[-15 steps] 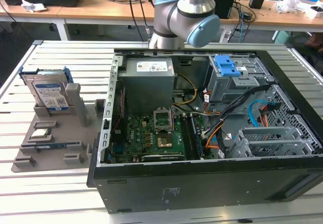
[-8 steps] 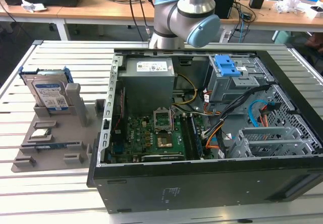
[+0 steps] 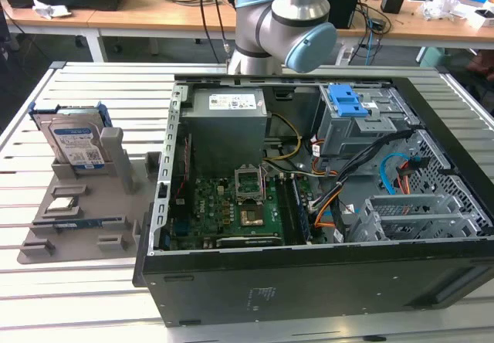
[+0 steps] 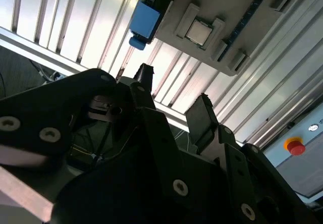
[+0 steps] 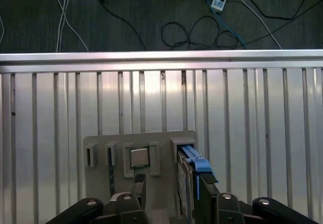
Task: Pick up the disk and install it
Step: 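Pick up the disk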
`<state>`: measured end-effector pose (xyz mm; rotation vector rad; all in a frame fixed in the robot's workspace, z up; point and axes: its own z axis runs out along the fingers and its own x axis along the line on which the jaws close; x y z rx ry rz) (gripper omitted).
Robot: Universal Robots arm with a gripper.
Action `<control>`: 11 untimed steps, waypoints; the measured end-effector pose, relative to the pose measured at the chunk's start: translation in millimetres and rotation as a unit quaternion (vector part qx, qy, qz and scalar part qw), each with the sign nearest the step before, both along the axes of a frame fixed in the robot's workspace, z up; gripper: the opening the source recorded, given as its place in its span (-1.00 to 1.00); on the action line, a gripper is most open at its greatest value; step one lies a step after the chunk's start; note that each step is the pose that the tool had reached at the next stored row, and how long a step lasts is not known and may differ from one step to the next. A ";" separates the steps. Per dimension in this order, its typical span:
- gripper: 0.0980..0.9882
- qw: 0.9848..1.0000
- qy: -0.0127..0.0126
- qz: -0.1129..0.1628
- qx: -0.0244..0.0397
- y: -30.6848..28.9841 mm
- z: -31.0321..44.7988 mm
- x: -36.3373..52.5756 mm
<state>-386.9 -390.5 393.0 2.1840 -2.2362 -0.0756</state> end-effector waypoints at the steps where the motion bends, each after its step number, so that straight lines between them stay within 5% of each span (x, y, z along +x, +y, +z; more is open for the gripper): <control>1: 0.00 1.000 0.000 0.000 0.000 0.5 0.0 0.5; 11: 0.00 1.000 0.000 0.000 -0.002 12.1 -0.5 12.5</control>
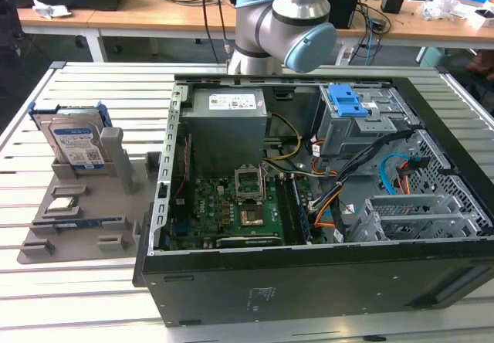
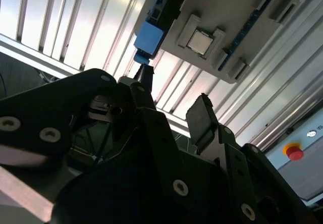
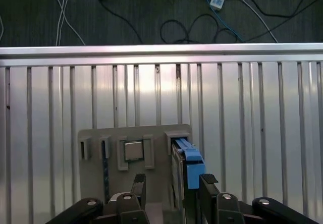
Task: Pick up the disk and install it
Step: 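Pick up the disk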
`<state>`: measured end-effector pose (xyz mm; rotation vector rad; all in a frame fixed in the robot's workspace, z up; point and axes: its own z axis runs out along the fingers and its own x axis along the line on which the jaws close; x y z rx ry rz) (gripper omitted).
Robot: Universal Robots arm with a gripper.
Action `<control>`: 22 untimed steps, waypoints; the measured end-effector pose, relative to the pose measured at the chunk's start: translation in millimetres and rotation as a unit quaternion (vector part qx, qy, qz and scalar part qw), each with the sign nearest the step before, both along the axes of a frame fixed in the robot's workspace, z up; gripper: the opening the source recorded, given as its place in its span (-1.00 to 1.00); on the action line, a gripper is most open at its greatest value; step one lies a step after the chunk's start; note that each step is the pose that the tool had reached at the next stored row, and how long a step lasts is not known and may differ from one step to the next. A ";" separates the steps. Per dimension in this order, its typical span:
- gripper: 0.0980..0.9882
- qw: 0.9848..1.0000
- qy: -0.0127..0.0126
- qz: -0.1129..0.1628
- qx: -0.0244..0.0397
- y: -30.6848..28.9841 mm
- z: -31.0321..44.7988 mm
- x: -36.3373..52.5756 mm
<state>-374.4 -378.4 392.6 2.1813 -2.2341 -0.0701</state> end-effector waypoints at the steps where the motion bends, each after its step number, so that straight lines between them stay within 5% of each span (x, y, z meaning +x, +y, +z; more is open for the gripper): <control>1: 0.00 1.000 0.000 0.000 0.000 1.1 -0.2 1.3; 22: 0.00 1.000 0.000 0.000 -0.008 10.0 -6.0 14.5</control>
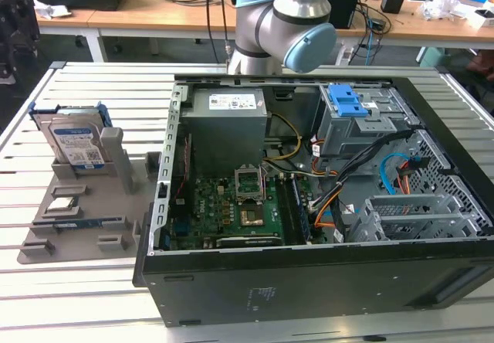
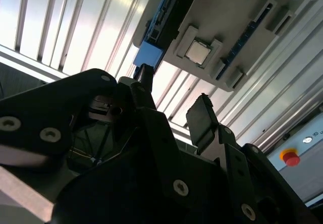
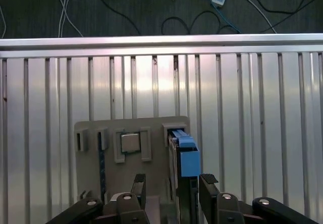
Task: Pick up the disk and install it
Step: 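Pick up the disk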
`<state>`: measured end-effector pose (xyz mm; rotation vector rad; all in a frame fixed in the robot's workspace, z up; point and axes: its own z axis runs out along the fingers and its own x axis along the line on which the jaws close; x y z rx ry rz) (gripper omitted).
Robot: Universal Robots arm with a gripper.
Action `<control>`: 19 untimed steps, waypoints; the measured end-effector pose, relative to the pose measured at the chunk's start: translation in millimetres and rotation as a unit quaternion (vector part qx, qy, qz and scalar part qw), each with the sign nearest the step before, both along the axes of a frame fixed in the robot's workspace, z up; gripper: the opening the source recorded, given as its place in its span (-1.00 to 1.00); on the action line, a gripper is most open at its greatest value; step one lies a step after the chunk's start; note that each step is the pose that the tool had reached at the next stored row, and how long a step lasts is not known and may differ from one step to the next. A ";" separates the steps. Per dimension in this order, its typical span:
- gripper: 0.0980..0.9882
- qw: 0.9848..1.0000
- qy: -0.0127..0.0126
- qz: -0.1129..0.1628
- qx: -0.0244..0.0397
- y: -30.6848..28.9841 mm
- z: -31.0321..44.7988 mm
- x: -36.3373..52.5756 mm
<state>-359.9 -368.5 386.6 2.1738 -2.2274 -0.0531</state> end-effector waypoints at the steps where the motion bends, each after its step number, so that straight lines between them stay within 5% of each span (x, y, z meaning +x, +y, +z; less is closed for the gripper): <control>1: 0.00 1.000 0.000 0.000 0.000 0.1 -0.3 0.4; 19: 0.00 1.000 0.000 0.000 -0.003 1.0 -11.1 6.8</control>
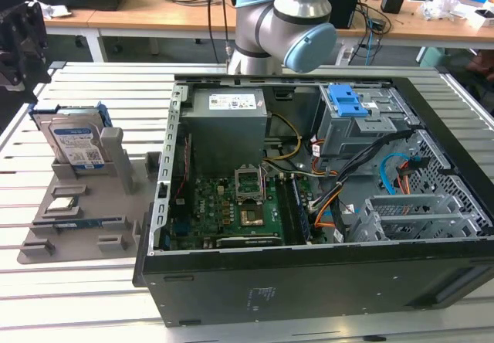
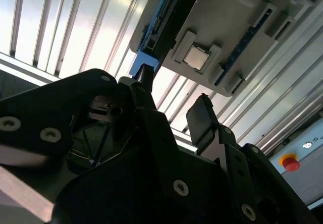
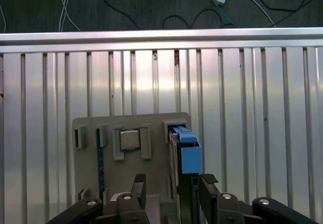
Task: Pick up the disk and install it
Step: 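Pick up the disk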
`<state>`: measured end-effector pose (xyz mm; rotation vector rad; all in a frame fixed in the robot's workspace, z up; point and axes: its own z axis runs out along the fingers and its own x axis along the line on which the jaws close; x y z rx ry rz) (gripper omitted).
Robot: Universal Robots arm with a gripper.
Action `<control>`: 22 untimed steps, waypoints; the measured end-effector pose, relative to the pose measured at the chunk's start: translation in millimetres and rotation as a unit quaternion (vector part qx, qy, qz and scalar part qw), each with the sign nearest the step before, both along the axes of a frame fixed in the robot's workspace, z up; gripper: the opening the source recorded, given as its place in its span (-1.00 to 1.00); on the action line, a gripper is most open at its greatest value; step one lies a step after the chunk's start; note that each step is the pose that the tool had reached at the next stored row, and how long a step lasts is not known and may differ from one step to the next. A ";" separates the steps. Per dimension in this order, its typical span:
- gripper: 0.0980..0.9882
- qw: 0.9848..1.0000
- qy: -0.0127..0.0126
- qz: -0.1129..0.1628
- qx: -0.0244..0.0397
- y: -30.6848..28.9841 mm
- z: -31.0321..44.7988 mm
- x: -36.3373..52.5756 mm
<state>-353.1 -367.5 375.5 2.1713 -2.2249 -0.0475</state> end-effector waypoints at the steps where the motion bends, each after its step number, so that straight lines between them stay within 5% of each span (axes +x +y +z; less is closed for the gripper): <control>1: 0.00 1.000 0.000 0.000 0.000 0.0 -0.6 0.2; 22: 0.00 1.000 0.000 0.000 -0.004 0.0 -16.9 5.5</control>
